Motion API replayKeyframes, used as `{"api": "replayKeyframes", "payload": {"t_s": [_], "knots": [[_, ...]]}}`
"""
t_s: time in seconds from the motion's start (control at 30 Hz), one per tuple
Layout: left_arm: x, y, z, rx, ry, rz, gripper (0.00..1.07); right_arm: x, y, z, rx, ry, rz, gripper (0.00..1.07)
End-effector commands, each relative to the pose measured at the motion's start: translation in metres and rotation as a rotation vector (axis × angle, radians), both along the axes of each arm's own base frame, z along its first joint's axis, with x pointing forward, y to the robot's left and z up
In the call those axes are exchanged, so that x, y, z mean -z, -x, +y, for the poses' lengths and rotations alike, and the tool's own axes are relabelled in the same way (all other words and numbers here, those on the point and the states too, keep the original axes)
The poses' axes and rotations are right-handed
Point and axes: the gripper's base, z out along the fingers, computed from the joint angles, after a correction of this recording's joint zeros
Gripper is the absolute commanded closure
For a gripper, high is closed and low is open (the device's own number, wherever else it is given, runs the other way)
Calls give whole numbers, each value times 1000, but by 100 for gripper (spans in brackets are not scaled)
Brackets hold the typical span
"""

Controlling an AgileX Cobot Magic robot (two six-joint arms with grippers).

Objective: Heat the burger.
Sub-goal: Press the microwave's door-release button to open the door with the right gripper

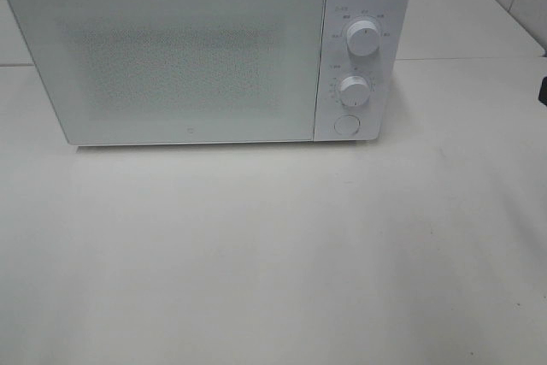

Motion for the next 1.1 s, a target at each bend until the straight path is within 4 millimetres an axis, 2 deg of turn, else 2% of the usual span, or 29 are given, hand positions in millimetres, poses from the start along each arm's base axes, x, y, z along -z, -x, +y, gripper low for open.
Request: {"api": "replayKeyframes", "payload": {"t_s": [0.03,0.27,0.33,0.4,0.5,0.53,0.67,0.73,0.93,1.0,1.07,1.1], "knots": [[1,2,0,0,3,-22,7,10,-5,2,-43,43,-100,32],[1,2,0,0,3,-22,7,23,-12,3,-50,19,-170,32],[1,2,0,0,3,-22,7,36,-17,4,-43,0,-163,32],[1,2,0,0,3,-22,7,40,-18,6,-49,-1,-158,32],[1,2,0,0,3,-22,7,48,-22,17,-102,32,-143,32],[1,2,0,0,3,-22,7,54,-25,26,-135,51,-132,32],[1,2,0,0,3,-22,7,62,-29,37,-152,57,-133,32],[1,2,0,0,3,-22,7,67,-30,51,-158,59,-159,32],[1,2,0,0,3,-22,7,75,-30,68,-145,60,-169,32],[1,2,0,0,3,-22,7,83,-28,86,-129,68,-165,32],[1,2,0,0,3,-22,7,84,-28,90,-128,70,-162,32],[1,2,0,0,3,-22,7,87,-28,100,-125,71,-149,32]]}}
